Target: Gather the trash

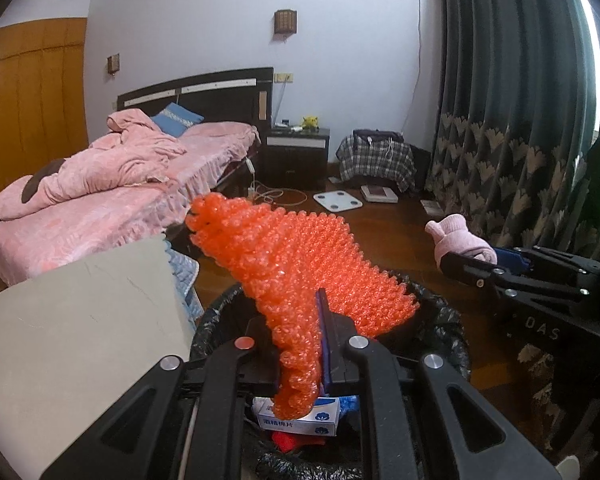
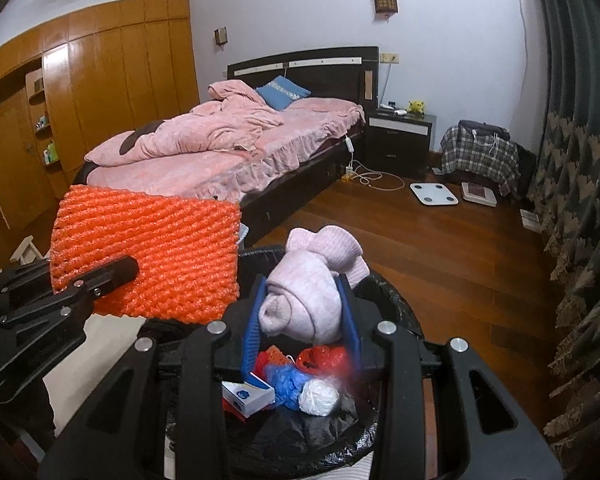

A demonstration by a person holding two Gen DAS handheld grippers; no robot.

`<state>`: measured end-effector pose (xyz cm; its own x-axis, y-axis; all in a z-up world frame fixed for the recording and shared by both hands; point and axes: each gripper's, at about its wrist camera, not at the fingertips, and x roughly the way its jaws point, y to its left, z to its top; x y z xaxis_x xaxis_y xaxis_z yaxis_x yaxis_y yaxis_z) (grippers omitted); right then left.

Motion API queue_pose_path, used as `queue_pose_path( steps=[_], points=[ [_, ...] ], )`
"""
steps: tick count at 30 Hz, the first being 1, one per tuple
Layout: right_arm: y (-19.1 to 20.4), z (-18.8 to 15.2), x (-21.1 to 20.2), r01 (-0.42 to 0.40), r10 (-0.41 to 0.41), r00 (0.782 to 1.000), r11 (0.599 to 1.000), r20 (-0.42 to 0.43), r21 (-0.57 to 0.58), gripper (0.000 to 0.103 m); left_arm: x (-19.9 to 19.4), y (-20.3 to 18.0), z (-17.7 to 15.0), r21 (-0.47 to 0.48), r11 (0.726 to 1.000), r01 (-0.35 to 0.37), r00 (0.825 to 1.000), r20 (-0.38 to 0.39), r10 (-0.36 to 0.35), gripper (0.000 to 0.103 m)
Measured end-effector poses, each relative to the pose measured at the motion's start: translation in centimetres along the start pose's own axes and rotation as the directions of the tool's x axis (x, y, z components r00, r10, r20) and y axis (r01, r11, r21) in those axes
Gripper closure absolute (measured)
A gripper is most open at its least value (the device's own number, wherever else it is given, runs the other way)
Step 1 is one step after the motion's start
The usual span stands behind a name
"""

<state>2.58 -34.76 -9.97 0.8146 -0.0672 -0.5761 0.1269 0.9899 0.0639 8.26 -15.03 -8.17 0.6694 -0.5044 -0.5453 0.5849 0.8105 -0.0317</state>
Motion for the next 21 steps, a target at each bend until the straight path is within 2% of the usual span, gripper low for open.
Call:
queue_pose_path(
  steps=[6, 9, 11, 12, 13, 17, 21],
  points=[
    [-0.2, -0.8, 1.5, -0.001, 0.001, 0.999, 1.000, -0.036, -0.002, 0.069, 2.0, 0.0, -0.6, 0.005, 1.000, 0.000, 0.999, -0.046, 0.000, 0.089],
    [-0.3, -1.1, 2.2, 0.001, -0.001, 0.999, 1.000, -0.051, -0.008, 0.068, 2.7, 0.0, -0.8, 0.006, 1.000, 0.013, 0.997, -0.070, -0.012, 0.086],
    [-0.4, -1.1, 2.5, 0.006, -0.006, 0.998, 1.000, -0.055, -0.009, 0.062, 2.9, 0.3, -0.9, -0.003, 1.000, 0.024, 0.997, -0.080, -0.024, 0.071],
    [-0.4, -1.1, 2.5, 0.008, -0.008, 0.998, 1.000, -0.056, -0.009, 0.059, 3.0, 0.5, -1.0, -0.010, 1.000, 0.026, 0.997, -0.079, -0.027, 0.060],
    [-0.4, -1.0, 2.6, 0.010, -0.011, 0.998, 1.000, -0.056, -0.008, 0.054, 2.9, 0.7, -1.1, -0.015, 1.000, 0.028, 0.997, -0.078, -0.029, 0.054],
    [-0.7, -0.8, 2.4, 0.019, -0.019, 0.999, 1.000, -0.043, -0.005, 0.040, 2.6, 1.4, -1.2, -0.022, 1.000, 0.021, 0.997, -0.075, -0.023, 0.043],
    [-0.4, -0.5, 1.7, 0.025, -0.025, 0.999, 1.000, -0.021, -0.010, 0.013, 1.6, 2.4, -1.1, -0.034, 0.999, -0.003, 0.998, -0.057, 0.001, 0.028]
  ],
)
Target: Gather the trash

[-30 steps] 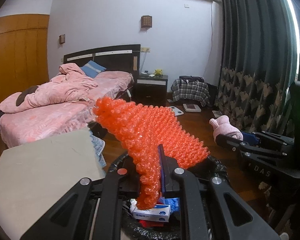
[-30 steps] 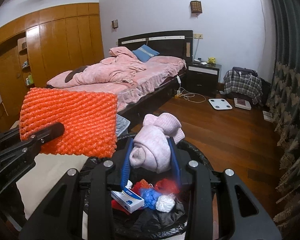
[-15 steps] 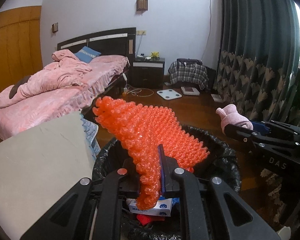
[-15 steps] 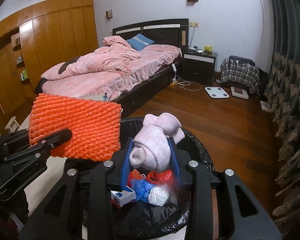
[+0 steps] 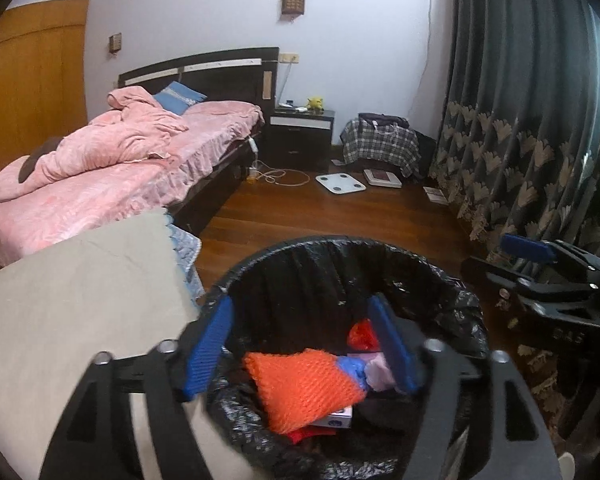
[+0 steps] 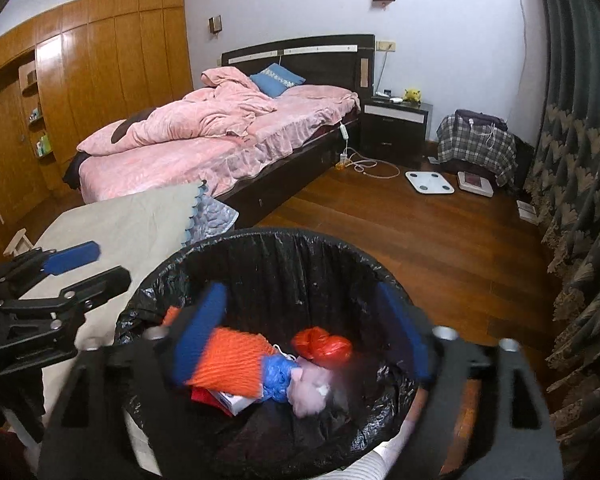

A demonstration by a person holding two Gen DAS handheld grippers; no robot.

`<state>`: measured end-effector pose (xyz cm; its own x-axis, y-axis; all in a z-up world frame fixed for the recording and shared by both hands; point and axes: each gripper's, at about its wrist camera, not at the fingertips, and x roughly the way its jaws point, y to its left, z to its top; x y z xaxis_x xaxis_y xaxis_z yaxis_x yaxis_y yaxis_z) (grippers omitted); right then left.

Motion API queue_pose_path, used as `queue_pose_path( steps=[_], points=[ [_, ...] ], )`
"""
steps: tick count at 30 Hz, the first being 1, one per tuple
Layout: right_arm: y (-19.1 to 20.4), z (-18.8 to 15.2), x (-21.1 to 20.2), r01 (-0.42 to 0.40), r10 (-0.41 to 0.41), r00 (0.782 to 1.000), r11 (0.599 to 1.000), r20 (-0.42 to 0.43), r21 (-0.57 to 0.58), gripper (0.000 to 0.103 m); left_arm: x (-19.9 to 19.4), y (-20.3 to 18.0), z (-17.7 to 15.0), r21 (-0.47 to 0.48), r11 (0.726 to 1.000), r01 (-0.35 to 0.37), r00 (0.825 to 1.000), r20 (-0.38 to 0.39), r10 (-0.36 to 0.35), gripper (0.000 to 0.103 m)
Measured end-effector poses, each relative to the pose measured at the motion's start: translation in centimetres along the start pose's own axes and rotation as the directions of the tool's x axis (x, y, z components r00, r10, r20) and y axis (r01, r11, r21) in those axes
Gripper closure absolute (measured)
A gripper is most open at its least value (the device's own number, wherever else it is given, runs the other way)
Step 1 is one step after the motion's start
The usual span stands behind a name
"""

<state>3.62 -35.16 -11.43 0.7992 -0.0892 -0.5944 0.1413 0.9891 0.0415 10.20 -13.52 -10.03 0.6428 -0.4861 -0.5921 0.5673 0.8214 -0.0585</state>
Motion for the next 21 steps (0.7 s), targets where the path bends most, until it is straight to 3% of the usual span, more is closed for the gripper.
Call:
queue_pose_path(
  steps=[9, 21],
  points=[
    [1.9, 0.9, -1.7, -0.063, 0.063, 0.998, 0.998, 0.010, -0.017, 0.006, -3.9, 2.8, 0.2, -0.046, 0.996, -0.077, 0.996, 0.044, 0.079, 0.009],
    [6.0, 2.0, -4.8, -0.150, 0.151, 0.988, 0.987, 0.020, -0.049, 0.005, -9.1, 4.7, -0.5, -0.091, 0.985, -0.149, 0.985, 0.072, 0.156, 0.006]
  ],
)
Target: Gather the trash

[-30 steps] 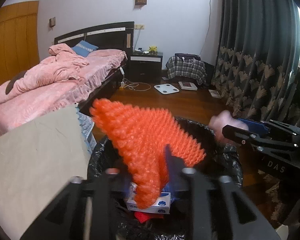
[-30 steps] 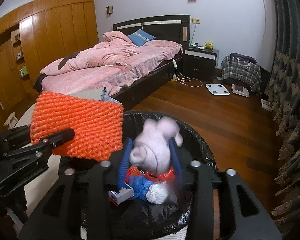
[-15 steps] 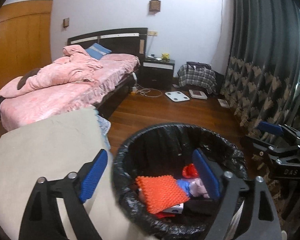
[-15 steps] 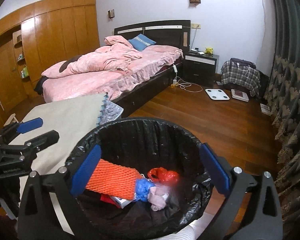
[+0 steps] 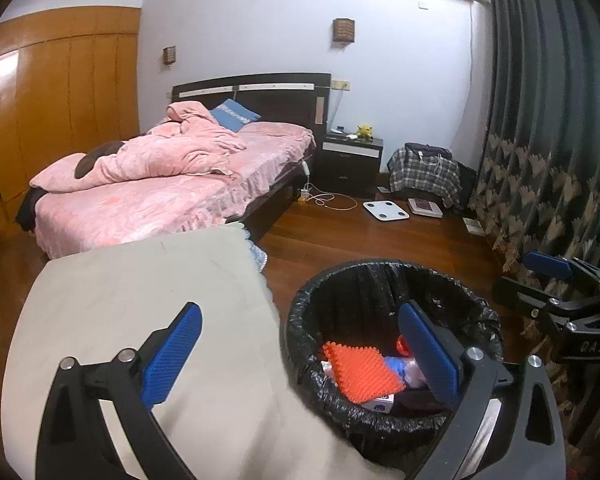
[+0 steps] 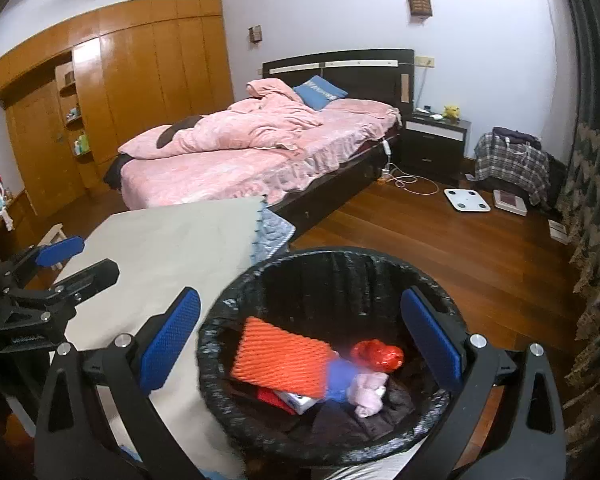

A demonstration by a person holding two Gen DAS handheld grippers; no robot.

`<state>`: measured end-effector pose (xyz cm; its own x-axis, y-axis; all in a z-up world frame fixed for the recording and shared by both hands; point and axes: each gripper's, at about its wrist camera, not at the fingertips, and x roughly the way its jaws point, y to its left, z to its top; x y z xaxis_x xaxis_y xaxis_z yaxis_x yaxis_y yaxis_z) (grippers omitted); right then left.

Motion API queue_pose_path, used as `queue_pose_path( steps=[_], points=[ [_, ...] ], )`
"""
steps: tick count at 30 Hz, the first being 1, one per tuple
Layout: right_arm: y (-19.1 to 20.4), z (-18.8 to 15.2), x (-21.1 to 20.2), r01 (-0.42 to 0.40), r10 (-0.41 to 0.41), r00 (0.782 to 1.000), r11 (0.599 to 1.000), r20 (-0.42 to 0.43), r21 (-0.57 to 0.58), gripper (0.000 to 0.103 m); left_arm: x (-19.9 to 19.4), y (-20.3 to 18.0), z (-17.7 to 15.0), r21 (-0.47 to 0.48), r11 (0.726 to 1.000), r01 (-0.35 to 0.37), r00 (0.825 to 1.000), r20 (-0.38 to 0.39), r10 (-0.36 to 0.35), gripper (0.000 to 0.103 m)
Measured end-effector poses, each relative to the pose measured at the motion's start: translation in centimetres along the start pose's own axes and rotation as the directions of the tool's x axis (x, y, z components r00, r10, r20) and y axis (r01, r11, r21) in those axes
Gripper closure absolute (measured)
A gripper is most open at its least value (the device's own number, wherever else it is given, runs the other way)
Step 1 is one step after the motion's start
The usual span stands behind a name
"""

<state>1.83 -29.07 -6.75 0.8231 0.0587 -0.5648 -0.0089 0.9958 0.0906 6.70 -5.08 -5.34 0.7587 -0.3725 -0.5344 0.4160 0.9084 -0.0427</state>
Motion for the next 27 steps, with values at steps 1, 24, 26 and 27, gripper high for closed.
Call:
queue_pose_path(
  steps=[1, 24, 26, 27],
  points=[
    [0.4, 0.1, -0.2, 0.001, -0.001, 1.000, 1.000, 0.000, -0.003, 0.005, -0.3, 0.1, 0.0, -0.005, 1.000, -0.006, 1.000, 0.000, 0.006, 0.006],
    [3.2, 1.3, -3.1, 0.005, -0.004, 1.000, 1.000, 0.023, -0.027, 0.005, -5.4, 0.3, 0.1, -0.035, 0.997, -0.072, 0.995, 0.064, 0.074, 0.006],
    [3.2, 1.3, -3.2, 0.006, -0.006, 1.000, 1.000, 0.025, -0.028, 0.005, -5.6, 0.3, 0.1, -0.035, 0.997, -0.073, 0.995, 0.067, 0.076, 0.006],
    [3.2, 1.3, -3.1, 0.005, -0.005, 1.000, 1.000, 0.023, -0.027, 0.005, -5.7, 0.3, 0.1, -0.036, 0.997, -0.074, 0.995, 0.069, 0.077, 0.006]
  ],
)
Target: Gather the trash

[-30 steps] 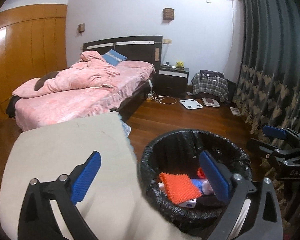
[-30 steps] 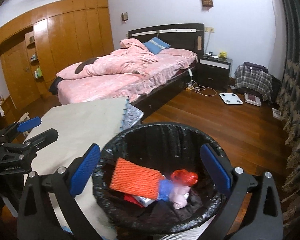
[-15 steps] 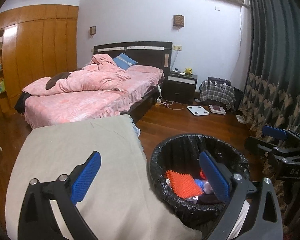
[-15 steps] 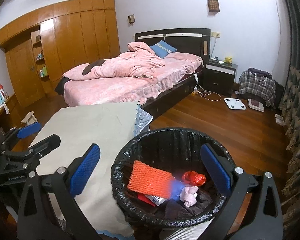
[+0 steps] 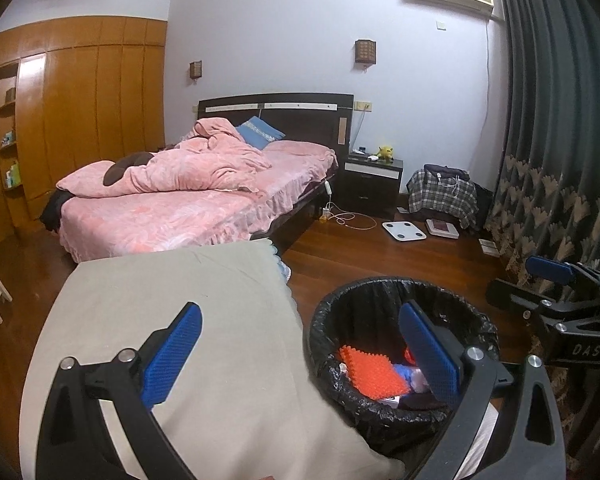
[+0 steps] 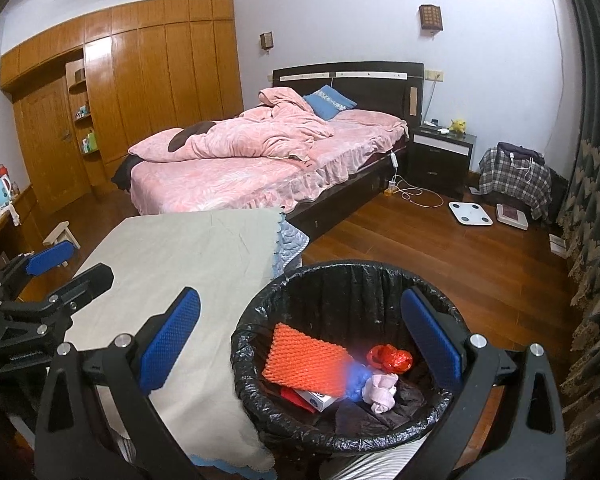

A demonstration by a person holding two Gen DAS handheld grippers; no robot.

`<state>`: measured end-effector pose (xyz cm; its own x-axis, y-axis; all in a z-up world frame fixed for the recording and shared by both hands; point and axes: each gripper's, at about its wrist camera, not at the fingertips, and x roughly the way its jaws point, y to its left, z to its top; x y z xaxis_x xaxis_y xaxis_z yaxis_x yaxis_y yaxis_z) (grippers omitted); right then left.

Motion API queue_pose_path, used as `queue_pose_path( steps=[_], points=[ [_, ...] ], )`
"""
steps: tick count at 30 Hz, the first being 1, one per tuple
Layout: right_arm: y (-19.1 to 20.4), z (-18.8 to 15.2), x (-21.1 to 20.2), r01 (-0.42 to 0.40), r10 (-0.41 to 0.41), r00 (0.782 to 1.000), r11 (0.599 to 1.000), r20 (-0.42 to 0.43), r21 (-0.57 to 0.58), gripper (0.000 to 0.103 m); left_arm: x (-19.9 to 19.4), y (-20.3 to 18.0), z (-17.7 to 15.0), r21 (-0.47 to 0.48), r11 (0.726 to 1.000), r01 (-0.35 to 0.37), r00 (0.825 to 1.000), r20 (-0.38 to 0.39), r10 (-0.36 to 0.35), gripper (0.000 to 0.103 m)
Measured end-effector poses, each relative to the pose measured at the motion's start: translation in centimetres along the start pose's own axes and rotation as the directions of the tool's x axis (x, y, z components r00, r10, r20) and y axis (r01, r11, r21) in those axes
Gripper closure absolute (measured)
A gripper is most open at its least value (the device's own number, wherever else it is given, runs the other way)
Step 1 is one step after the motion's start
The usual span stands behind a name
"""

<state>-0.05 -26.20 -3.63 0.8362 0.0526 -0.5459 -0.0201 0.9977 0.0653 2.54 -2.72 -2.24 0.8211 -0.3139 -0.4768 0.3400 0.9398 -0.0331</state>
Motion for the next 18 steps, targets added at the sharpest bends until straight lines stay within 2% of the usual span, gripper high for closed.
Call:
queue_pose_path(
  steps=[18],
  points=[
    [0.19, -0.02, -0.21, 0.002, -0.002, 1.000, 1.000, 0.001, -0.003, 0.005, -0.53, 0.19, 0.10, 0.006, 1.000, -0.012, 1.000, 0.010, 0.012, 0.006]
  ],
)
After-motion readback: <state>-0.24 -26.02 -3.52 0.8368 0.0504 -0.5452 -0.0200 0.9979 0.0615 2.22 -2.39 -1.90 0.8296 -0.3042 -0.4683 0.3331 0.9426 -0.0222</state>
